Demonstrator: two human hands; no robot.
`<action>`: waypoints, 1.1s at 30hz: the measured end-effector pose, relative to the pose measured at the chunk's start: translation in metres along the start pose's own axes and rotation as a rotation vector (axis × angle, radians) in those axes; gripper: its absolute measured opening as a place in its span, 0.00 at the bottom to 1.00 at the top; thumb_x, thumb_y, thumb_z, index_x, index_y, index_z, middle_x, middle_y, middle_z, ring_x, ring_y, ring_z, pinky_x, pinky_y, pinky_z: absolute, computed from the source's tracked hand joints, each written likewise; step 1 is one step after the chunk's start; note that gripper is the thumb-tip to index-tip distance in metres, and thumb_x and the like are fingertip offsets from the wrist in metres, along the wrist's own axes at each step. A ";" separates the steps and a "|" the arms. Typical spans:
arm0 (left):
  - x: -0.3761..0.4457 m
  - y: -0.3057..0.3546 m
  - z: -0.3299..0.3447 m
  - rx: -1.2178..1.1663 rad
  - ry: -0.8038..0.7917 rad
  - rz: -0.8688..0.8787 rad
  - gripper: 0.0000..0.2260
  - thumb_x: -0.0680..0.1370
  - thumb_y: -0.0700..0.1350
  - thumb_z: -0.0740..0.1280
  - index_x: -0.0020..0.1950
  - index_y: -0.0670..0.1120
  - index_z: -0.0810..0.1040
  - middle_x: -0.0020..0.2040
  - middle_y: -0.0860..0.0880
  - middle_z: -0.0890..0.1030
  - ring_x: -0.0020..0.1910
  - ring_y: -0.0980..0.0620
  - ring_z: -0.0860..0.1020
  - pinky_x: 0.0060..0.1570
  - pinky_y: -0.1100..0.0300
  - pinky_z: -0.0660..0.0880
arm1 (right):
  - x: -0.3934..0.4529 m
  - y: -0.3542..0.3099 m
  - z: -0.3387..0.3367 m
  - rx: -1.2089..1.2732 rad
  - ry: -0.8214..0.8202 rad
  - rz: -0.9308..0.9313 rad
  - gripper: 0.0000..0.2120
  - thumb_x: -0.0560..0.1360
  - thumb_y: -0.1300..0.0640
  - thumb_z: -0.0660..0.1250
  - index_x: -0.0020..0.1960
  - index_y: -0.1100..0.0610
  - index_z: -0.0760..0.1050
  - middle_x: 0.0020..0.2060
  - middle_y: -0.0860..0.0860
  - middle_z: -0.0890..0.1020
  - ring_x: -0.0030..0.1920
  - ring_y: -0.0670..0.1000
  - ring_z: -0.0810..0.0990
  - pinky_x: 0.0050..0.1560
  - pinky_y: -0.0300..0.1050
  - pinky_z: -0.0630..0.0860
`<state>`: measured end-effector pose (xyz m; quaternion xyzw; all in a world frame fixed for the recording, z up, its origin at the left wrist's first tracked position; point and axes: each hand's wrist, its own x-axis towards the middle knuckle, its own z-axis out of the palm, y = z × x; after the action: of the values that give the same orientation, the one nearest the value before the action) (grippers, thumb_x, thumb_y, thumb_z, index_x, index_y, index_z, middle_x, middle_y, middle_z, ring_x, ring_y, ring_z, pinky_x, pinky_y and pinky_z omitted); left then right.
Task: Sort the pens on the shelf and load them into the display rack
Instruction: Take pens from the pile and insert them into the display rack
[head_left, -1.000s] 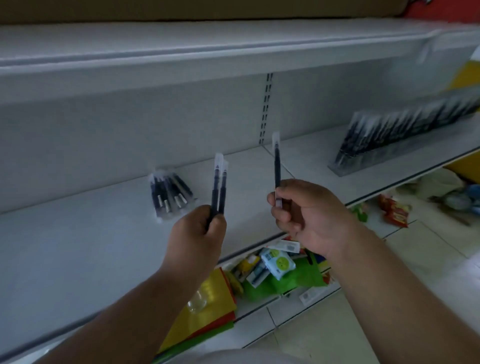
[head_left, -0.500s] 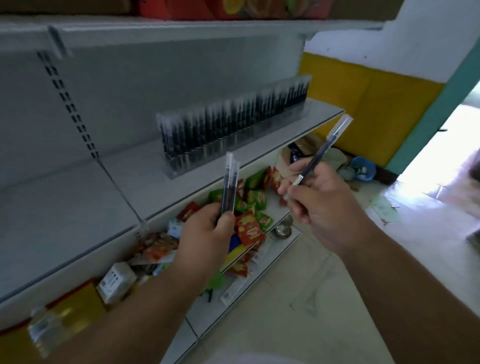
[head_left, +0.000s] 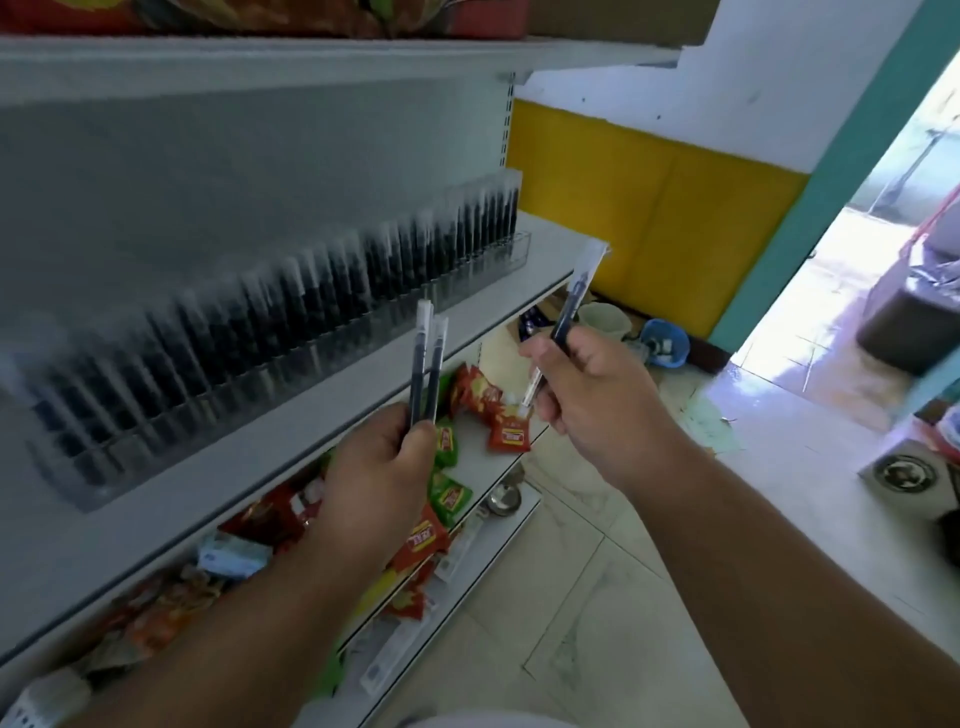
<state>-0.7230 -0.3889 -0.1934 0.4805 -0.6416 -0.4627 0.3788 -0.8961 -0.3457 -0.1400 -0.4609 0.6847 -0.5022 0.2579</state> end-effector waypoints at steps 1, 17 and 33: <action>0.013 0.004 0.007 0.001 0.004 0.013 0.14 0.80 0.44 0.60 0.35 0.44 0.68 0.24 0.54 0.65 0.22 0.56 0.62 0.22 0.62 0.59 | 0.013 0.001 -0.005 -0.038 -0.001 -0.013 0.09 0.82 0.52 0.60 0.51 0.55 0.76 0.28 0.52 0.77 0.26 0.44 0.73 0.28 0.40 0.71; 0.153 0.021 0.105 0.035 0.236 0.046 0.15 0.82 0.41 0.60 0.35 0.43 0.67 0.22 0.54 0.65 0.21 0.57 0.62 0.22 0.67 0.58 | 0.246 0.036 -0.037 -0.165 -0.138 -0.272 0.11 0.82 0.52 0.60 0.41 0.51 0.69 0.34 0.50 0.82 0.33 0.45 0.80 0.40 0.55 0.78; 0.177 0.039 0.151 0.036 0.517 0.055 0.15 0.80 0.32 0.60 0.34 0.42 0.65 0.24 0.54 0.65 0.24 0.58 0.63 0.25 0.69 0.59 | 0.348 0.046 -0.024 -0.186 -0.338 -0.581 0.11 0.79 0.52 0.66 0.39 0.51 0.71 0.35 0.54 0.82 0.37 0.50 0.80 0.35 0.38 0.73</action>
<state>-0.9189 -0.5210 -0.1920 0.5719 -0.5443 -0.3027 0.5339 -1.0867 -0.6420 -0.1359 -0.7348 0.5154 -0.4065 0.1709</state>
